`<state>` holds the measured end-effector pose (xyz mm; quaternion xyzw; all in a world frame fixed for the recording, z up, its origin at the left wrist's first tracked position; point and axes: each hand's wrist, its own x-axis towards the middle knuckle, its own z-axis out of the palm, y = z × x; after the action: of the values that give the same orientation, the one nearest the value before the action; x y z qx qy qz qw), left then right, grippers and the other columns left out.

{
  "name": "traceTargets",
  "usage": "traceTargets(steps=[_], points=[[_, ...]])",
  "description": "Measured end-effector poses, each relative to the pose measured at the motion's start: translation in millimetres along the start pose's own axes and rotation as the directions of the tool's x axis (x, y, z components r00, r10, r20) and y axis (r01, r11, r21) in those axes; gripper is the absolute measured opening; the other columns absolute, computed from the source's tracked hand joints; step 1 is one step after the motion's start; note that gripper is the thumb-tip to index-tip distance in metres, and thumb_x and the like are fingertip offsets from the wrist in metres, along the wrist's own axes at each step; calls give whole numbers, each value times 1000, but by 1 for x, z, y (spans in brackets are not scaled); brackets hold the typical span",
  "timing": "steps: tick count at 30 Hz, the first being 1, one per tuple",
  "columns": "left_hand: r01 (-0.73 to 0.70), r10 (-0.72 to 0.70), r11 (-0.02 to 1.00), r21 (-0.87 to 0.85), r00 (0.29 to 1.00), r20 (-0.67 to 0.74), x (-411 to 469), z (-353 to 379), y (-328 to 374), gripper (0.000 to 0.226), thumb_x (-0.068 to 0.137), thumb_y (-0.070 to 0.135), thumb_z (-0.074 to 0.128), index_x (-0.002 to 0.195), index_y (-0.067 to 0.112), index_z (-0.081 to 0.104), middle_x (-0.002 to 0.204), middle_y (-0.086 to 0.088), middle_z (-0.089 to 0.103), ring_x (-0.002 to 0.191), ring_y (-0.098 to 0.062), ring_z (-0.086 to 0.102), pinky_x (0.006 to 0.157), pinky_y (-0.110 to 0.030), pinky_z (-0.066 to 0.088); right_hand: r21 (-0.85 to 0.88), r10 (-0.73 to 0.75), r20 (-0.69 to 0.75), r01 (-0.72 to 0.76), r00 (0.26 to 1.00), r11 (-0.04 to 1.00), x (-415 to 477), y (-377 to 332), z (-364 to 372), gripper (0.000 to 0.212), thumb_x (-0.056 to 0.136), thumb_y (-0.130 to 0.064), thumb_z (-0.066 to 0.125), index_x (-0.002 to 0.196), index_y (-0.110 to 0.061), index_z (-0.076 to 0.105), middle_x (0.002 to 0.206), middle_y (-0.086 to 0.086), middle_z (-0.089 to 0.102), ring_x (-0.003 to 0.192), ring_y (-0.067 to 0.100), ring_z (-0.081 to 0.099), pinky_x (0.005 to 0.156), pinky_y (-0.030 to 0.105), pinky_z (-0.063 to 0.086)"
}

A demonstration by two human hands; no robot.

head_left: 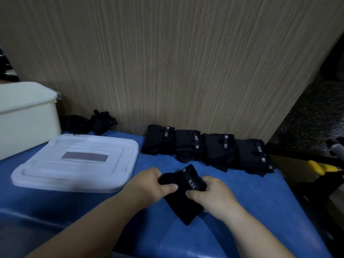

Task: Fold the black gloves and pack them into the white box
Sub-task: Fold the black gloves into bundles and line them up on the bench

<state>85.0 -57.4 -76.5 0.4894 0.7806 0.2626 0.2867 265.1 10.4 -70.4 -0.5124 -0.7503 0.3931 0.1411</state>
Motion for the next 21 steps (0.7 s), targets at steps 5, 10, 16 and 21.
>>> traceTargets(steps=[5, 10, 16, 21], points=[[57, -84, 781, -622, 996, -14, 0, 13, 22, 37, 89, 25, 66, 115, 15, 43, 102, -11, 64, 90, -25, 67, 79, -42, 59, 158, -8, -41, 15, 999, 987, 4, -1, 1, 23, 76, -35, 71, 92, -26, 58, 88, -4, 68, 81, 13, 65, 68, 32, 53], [23, -68, 505, -863, 998, -13, 6, 24, 56, 33, 94, 18, 59, 121, 18, 41, 106, -12, 68, 96, -27, 68, 77, -38, 59, 447, -18, -126, 73, 992, 892, 6, -2, -11, 28, 78, -45, 70, 99, -31, 56, 98, -6, 70, 92, 13, 66, 87, 38, 53], [-19, -66, 467, -884, 996, -56, 30, 39, 106, 39, 91, 23, 64, 122, 23, 41, 106, -5, 64, 97, -19, 65, 91, -40, 54, 669, -2, -308, 218, 951, 711, 11, 6, -39, 20, 86, -37, 63, 105, -29, 65, 104, -5, 73, 102, 14, 66, 98, 44, 48], [-66, 26, 472, -879, 998, -61, 47, 52, 143, 43, 90, 19, 63, 124, 27, 37, 121, -2, 58, 109, -18, 60, 99, -41, 49, 525, 36, -542, 305, 839, 794, 27, 14, -71, 39, 76, -48, 64, 110, -29, 59, 102, -6, 70, 100, 16, 64, 94, 48, 49]])
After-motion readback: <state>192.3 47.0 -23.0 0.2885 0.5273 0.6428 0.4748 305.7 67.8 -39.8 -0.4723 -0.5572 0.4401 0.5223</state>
